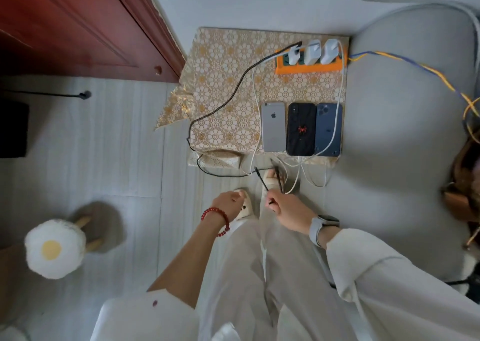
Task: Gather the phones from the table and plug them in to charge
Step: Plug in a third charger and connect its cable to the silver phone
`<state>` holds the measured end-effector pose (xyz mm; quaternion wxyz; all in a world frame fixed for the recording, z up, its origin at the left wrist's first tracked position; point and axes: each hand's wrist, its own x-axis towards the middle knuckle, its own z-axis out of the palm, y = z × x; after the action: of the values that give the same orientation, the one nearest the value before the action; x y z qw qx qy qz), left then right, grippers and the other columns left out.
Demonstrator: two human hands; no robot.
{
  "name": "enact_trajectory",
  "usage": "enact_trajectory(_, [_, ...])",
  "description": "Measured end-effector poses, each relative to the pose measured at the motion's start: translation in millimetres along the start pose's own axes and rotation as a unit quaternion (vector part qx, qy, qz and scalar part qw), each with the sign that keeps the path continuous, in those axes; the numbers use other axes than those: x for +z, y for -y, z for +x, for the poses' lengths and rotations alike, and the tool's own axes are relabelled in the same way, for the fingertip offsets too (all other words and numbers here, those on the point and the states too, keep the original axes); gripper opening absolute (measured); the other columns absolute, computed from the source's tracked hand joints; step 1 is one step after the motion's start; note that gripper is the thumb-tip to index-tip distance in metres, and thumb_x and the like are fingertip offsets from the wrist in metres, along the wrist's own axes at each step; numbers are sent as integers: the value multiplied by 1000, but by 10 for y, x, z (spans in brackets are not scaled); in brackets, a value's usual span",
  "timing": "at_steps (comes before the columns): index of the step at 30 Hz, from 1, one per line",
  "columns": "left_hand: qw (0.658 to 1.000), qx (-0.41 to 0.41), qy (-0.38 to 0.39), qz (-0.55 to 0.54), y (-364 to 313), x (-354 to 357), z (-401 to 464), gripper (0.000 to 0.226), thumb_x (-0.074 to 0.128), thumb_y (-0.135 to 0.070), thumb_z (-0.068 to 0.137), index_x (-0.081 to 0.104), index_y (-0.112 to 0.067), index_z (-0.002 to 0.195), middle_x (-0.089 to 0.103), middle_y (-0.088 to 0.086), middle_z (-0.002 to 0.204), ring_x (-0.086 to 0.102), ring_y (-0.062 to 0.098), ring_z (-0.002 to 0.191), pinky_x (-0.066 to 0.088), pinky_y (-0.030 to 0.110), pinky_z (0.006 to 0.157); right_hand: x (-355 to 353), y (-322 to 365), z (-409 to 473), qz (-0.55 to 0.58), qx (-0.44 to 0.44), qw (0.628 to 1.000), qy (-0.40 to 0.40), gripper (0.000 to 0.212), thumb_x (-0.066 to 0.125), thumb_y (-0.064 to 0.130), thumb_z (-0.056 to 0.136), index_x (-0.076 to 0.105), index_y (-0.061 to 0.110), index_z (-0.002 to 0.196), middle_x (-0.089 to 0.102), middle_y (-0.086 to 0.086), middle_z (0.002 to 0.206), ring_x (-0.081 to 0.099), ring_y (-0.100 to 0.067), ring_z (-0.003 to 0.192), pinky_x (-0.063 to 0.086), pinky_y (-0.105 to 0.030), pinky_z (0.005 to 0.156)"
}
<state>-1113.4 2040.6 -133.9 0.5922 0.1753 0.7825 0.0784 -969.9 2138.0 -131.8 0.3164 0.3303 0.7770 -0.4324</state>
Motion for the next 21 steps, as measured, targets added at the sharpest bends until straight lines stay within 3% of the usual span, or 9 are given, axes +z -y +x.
enact_trajectory(2, [999,2,-14,-41,-23,-44,50,29,44,-25,89,61,-10,105,64,15,115,59,30,103,47,38,92,-31,-1,25,124,50,990,45,9,33,5,90,40,11,90,69,-15,91,62,-34,90,47,-40,82])
enact_trajectory(5, [997,9,-30,-64,-89,-98,154,25,43,-20,89,60,-9,102,66,16,110,60,30,100,48,41,91,-139,-12,98,363,162,910,115,12,29,7,95,38,7,102,60,-16,75,62,-35,79,49,-43,77])
enact_trajectory(8, [997,3,-27,-79,-190,-132,294,28,41,-19,90,58,-6,108,66,17,108,61,30,100,48,41,92,-258,-65,227,403,196,884,131,24,27,12,98,34,9,120,58,-13,74,63,-33,74,53,-42,77])
enact_trajectory(11, [996,2,-11,-93,-313,-126,454,31,40,-19,91,55,-6,114,65,15,110,62,26,94,51,35,85,-361,-93,426,389,167,905,53,24,28,12,98,37,12,120,54,-11,72,62,-36,81,51,-47,83])
enact_trajectory(13, [994,10,-19,-111,-427,-113,569,30,39,-17,91,55,-6,114,65,12,108,61,22,87,50,30,74,-429,-129,586,371,125,920,-29,19,29,8,96,43,8,109,50,-11,69,56,-28,68,54,-37,72])
enact_trajectory(15, [989,22,-40,-139,-554,-100,675,30,40,-15,91,55,-7,115,63,10,109,60,23,92,50,33,80,-509,-180,736,379,103,913,-108,18,32,6,95,47,1,104,51,-12,75,52,-24,68,48,-30,66])
enact_trajectory(18, [979,23,-52,-197,-766,-50,846,34,38,-11,90,51,-9,121,58,12,120,56,25,107,46,42,97,-650,-275,926,359,102,908,-193,22,36,7,95,53,-4,102,56,-20,90,55,-33,85,45,-44,79])
enact_trajectory(21, [963,-21,-42,-265,-950,58,1009,39,35,-7,91,42,-6,130,53,14,115,54,23,98,48,40,92,-748,-337,1040,339,92,905,-242,19,36,11,94,48,5,81,52,-13,79,48,-27,75,36,-34,64])
